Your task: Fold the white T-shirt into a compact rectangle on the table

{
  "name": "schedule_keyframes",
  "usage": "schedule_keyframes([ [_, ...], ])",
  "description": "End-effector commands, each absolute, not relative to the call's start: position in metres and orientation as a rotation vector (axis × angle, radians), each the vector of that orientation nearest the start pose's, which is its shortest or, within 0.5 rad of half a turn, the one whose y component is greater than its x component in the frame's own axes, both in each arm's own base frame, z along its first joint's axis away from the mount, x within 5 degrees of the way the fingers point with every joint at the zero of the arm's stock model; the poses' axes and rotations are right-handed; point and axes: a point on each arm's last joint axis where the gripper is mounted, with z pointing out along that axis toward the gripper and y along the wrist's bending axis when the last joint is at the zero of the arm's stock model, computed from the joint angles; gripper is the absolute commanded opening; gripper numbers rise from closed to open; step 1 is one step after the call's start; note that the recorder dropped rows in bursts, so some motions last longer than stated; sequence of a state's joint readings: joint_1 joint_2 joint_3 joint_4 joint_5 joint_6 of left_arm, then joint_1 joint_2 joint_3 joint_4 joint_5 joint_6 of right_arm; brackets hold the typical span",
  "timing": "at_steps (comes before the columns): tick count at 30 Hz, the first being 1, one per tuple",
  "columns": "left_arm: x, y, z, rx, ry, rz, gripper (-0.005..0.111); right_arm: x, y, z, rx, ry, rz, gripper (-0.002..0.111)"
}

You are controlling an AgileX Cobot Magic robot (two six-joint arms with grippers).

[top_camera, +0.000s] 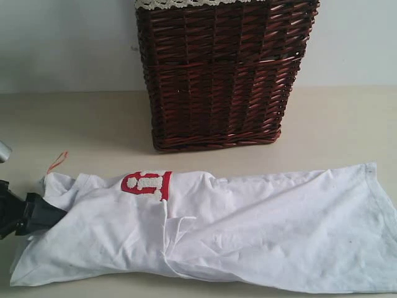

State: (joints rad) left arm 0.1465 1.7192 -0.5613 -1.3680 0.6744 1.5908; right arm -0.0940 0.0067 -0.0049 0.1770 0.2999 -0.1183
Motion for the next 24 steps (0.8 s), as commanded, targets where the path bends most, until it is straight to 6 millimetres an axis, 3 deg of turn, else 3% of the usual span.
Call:
schedule_keyframes([
  [1,0.2449,-0.0201,0.1102,0.306,2.574,-0.784,0.059,0.0548,-0.0005,0.1874,0.089,1.767,0.012,0.0],
  [5,0.2438,-0.0203,0.103,0.3,2.593,-0.796,0.043,0.0548,-0.0005,0.1874,0.089,1.767,0.012,0.0],
  [11,0.2467,-0.0163,0.1023,0.244,2.6,-0.732,0.001,0.0548,-0.0005,0.1874,0.089,1.767,0.012,0.0],
  [24,0.2474,-0.0159,0.1106,0.281,2.564,-0.701,0.0,0.0548,-0.0005,0.1874,0.089,1.767,0.012,0.0],
])
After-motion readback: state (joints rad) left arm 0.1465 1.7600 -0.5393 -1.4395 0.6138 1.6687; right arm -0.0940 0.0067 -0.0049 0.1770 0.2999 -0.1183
